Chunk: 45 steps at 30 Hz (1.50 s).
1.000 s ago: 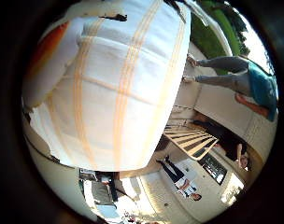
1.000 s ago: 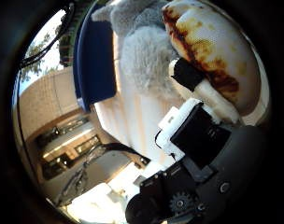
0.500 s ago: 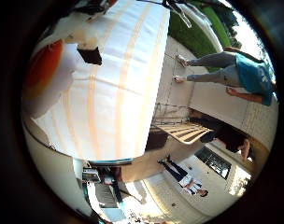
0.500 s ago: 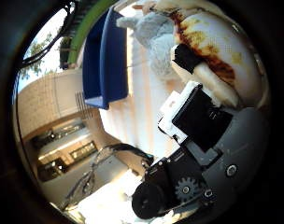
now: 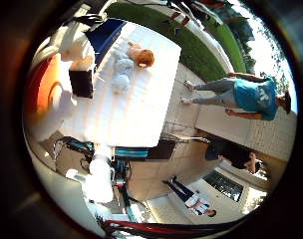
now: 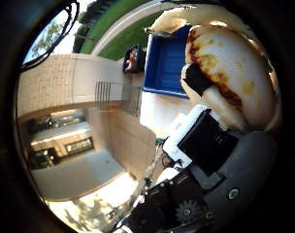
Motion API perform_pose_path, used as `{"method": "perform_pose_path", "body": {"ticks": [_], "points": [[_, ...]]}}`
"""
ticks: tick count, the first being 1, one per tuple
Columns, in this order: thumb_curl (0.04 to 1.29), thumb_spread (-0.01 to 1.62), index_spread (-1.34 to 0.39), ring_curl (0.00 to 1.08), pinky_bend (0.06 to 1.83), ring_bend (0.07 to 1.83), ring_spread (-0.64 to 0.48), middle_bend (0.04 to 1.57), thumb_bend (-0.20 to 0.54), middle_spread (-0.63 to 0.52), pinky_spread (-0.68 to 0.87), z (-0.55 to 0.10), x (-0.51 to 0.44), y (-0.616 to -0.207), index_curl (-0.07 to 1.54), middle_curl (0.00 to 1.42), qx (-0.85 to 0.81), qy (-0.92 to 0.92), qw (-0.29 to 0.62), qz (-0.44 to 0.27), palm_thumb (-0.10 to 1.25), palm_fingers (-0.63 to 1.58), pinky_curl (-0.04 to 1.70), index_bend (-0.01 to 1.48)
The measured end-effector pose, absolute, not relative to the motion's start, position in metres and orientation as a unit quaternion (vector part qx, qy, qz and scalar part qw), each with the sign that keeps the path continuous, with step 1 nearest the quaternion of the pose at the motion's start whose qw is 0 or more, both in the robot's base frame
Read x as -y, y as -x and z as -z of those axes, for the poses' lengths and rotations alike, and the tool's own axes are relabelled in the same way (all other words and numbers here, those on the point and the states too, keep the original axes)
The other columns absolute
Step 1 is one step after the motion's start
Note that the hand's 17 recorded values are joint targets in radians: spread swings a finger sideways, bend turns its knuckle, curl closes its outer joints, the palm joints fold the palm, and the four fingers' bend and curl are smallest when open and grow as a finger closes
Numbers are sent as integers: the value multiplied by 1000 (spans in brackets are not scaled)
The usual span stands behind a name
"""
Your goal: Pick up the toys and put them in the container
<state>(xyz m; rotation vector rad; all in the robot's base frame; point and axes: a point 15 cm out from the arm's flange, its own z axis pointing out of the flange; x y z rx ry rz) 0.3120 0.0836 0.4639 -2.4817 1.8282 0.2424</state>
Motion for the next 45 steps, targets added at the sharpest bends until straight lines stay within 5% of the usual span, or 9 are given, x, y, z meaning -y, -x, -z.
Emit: {"method": "perform_pose_path", "body": {"ticks": [9, 19, 23, 25, 28, 33, 45], "points": [[614, 1192, -932, 868, 1555, 1474, -137, 1223, -32, -247, 132, -396, -221, -413, 311, 1075, -548, 831, 49, -81, 912, 759, 824, 849], [552, 1235, -847, 818, 1471, 1498, -73, 1205, -25, -212, 149, -321, -230, -470, 441, 1037, -568, 818, 23, -90, 872, 668, 870, 867], [521, 1236, -528, 747, 1431, 1278, 46, 704, -35, -120, 233, -304, -217, -480, 490, 843, -579, 809, 7, -101, 809, -11, 865, 761], [507, 1233, -418, 605, 1203, 977, 142, 520, -32, -52, 298, -296, -208, -479, 451, 709, -582, 805, -6, -112, 786, -284, 759, 716], [489, 1227, -380, 452, 978, 704, 226, 327, -26, 13, 370, -291, -192, -479, 384, 578, -588, 799, -16, -123, 772, -271, 627, 579], [477, 1204, -400, 362, 810, 532, 283, 164, -25, 48, 430, -320, -170, -477, 324, 474, -579, 807, 3, -115, 769, -172, 515, 394], [466, 1164, -274, 320, 657, 448, 299, 175, -28, 81, 480, -379, -2, -484, 284, 353, -660, 746, 50, -71, 780, 32, 389, 183]]}}
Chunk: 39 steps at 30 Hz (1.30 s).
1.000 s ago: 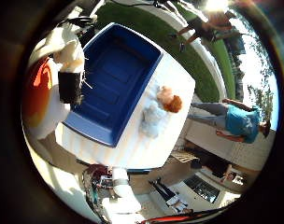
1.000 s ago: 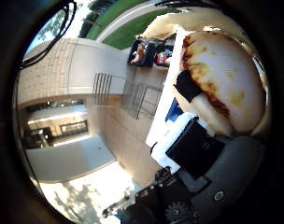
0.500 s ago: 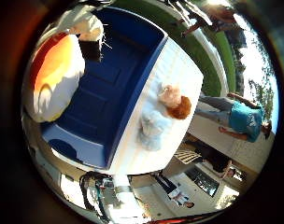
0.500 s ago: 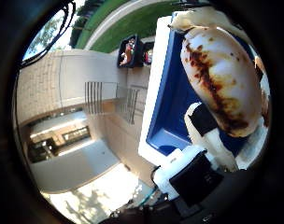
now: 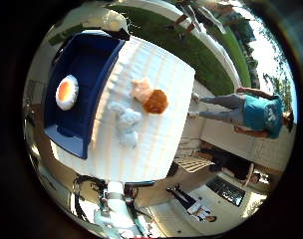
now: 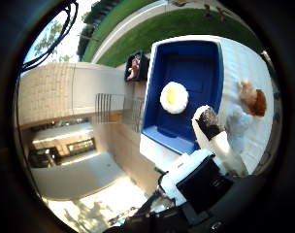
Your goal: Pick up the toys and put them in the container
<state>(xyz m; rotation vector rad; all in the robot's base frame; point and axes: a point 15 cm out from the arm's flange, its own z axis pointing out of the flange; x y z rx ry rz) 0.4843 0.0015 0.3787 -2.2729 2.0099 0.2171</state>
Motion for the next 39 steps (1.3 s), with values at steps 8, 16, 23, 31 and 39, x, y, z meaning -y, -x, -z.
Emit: {"method": "perform_pose_path", "body": {"ticks": [8, 16, 23, 31, 39], "points": [[449, 1171, -166, 317, 602, 451, 297, 188, -43, 82, 466, -265, 111, -517, 286, 352, -720, 689, -29, -80, 697, 105, 351, 174], [440, 1181, -99, 318, 582, 449, 299, 182, -29, 94, 456, -188, 120, -537, 286, 349, -734, 671, -45, -92, 661, 124, 330, 167], [449, 1166, -119, 360, 727, 727, 256, 402, -15, -6, 468, -171, 121, -531, 255, 419, -727, 675, -79, -95, 722, 874, 318, 131], [486, 1137, -373, 607, 1066, 1194, 79, 870, 16, -112, 407, -221, 110, -515, 274, 691, -717, 687, -81, -86, 890, 1157, 543, 240], [564, 1155, -570, 697, 1305, 1319, -18, 1036, 17, -174, 306, -297, 98, -474, 382, 848, -715, 688, -81, -94, 998, 1073, 710, 511]]}}
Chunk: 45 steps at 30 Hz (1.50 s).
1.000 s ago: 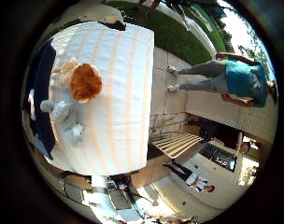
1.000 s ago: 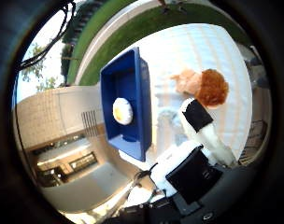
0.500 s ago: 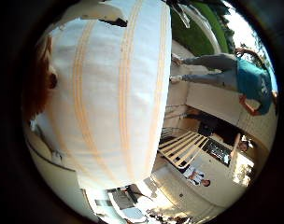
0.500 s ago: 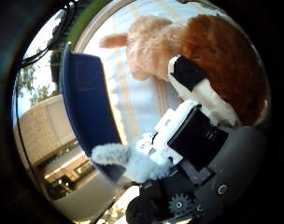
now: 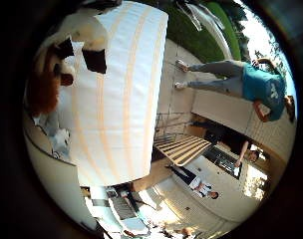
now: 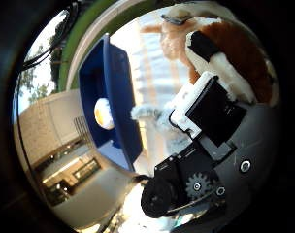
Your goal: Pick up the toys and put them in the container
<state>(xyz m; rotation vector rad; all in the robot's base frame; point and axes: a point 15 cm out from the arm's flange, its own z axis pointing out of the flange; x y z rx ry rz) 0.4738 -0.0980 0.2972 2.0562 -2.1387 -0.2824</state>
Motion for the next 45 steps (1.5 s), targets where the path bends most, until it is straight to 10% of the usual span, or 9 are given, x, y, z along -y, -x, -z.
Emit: {"method": "perform_pose_path", "body": {"ticks": [19, 33, 40, 45], "points": [[663, 1190, -790, 767, 1484, 1502, -71, 1187, -13, -222, 181, -479, -99, -377, 748, 1028, 582, -813, -10, 29, 974, 871, 891, 703], [637, 1197, -823, 745, 1441, 1516, -51, 1221, -33, -201, 175, -335, -182, -544, 1000, 1028, 610, -790, -58, -4, 859, 734, 922, 676], [562, 1179, -561, 542, 1277, 1006, 164, 491, -34, -52, 326, -291, -163, -558, 858, 676, 616, -787, -34, 12, 766, -195, 807, 379], [528, 1166, -517, 376, 1090, 702, 258, 238, -31, 26, 415, -287, -156, -547, 683, 519, 601, -798, -24, 40, 739, -208, 669, 200]]}}
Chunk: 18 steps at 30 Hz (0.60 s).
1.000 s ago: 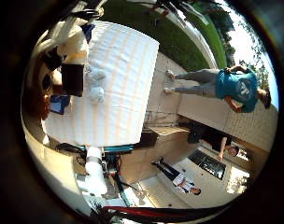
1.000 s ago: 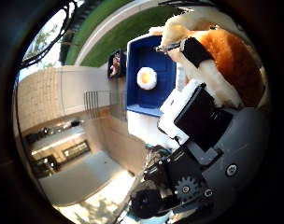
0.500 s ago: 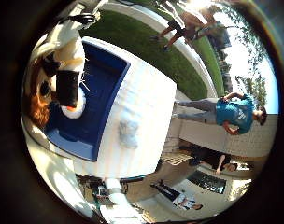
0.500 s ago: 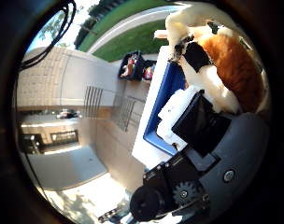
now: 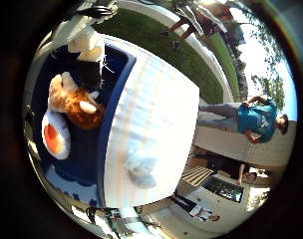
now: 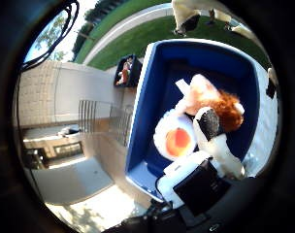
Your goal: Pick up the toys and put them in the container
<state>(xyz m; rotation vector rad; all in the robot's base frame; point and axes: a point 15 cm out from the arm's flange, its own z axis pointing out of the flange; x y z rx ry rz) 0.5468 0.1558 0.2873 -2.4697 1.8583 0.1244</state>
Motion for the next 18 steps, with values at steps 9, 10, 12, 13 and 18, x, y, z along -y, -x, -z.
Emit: {"method": "perform_pose_path", "body": {"ticks": [9, 10, 12, 13, 18], "points": [[476, 1163, -425, 303, 860, 524, 311, 159, -28, 90, 493, -377, -126, -500, 467, 384, -600, 795, 64, -61, 708, -84, 512, 136], [472, 1166, -399, 302, 836, 521, 312, 165, -29, 100, 493, -387, -119, -488, 448, 378, -601, 795, 62, -63, 702, -71, 498, 134], [466, 1168, -356, 304, 799, 526, 309, 183, -29, 110, 494, -399, -107, -467, 422, 374, -603, 793, 57, -68, 694, -45, 477, 128], [461, 1169, -324, 305, 783, 529, 310, 189, -29, 115, 495, -404, -100, -455, 406, 372, -606, 791, 55, -69, 687, -29, 465, 128], [449, 1174, -241, 307, 767, 539, 314, 185, -30, 122, 499, -399, -57, -401, 367, 363, -632, 770, 41, -78, 663, 24, 434, 146]]}}
